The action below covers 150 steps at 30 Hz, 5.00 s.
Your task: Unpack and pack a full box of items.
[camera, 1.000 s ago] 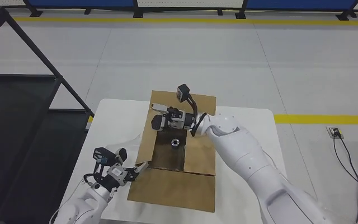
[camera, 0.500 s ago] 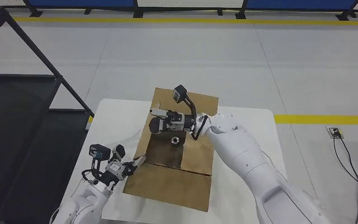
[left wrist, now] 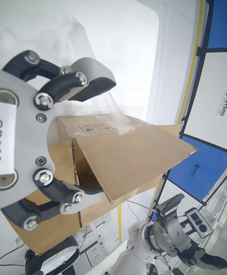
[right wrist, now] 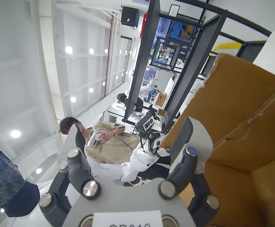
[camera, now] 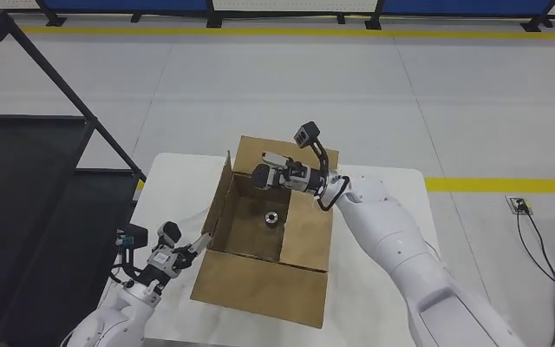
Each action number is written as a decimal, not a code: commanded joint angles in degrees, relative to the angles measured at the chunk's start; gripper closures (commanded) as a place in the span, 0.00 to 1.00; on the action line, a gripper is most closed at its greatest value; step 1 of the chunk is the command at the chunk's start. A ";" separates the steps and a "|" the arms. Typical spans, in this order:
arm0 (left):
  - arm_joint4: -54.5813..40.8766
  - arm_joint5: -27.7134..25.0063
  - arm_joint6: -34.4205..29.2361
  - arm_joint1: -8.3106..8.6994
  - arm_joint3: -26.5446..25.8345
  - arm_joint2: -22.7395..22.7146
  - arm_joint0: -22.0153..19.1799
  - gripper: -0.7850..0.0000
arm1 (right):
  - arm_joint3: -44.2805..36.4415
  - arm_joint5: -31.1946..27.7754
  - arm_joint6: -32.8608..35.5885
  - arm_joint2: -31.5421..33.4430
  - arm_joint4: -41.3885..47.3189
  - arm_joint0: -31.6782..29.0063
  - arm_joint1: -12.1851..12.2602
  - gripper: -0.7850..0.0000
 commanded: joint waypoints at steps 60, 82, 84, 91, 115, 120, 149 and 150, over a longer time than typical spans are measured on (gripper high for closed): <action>-0.94 -2.80 -9.18 0.74 18.53 -4.77 -7.38 0.00 | -19.52 1.99 -8.11 13.10 -13.33 -15.14 8.95 0.00; -10.09 -9.35 -11.04 1.46 -11.49 -12.63 2.26 0.00 | -35.65 -0.12 -14.67 20.29 -20.27 -26.83 12.39 0.00; -11.92 -9.52 -14.77 1.59 -13.03 -10.53 0.93 0.00 | -39.32 -0.74 -15.79 22.32 -21.54 -29.77 13.09 0.00; -19.06 -6.12 -29.80 1.66 -9.57 2.41 -9.86 0.00 | -49.07 -0.07 -19.24 30.35 -24.12 -39.97 15.35 0.00; -35.51 2.22 -41.45 0.50 3.06 15.05 -24.16 0.00 | -56.56 -4.08 -19.00 35.25 -22.47 -45.50 16.80 0.00; -39.00 3.18 -44.94 -0.59 11.97 21.60 -31.35 0.00 | -57.77 -5.30 -18.60 38.52 -21.66 -48.45 17.66 0.00; -50.16 -4.92 -46.25 -5.24 30.34 34.97 -44.52 0.00 | -61.65 -7.50 -23.47 41.71 -20.60 -54.56 19.70 0.00; -50.06 -4.91 -45.77 -5.28 29.46 35.01 -44.41 0.00 | -61.66 -7.75 -23.71 41.89 -20.47 -54.69 19.76 0.00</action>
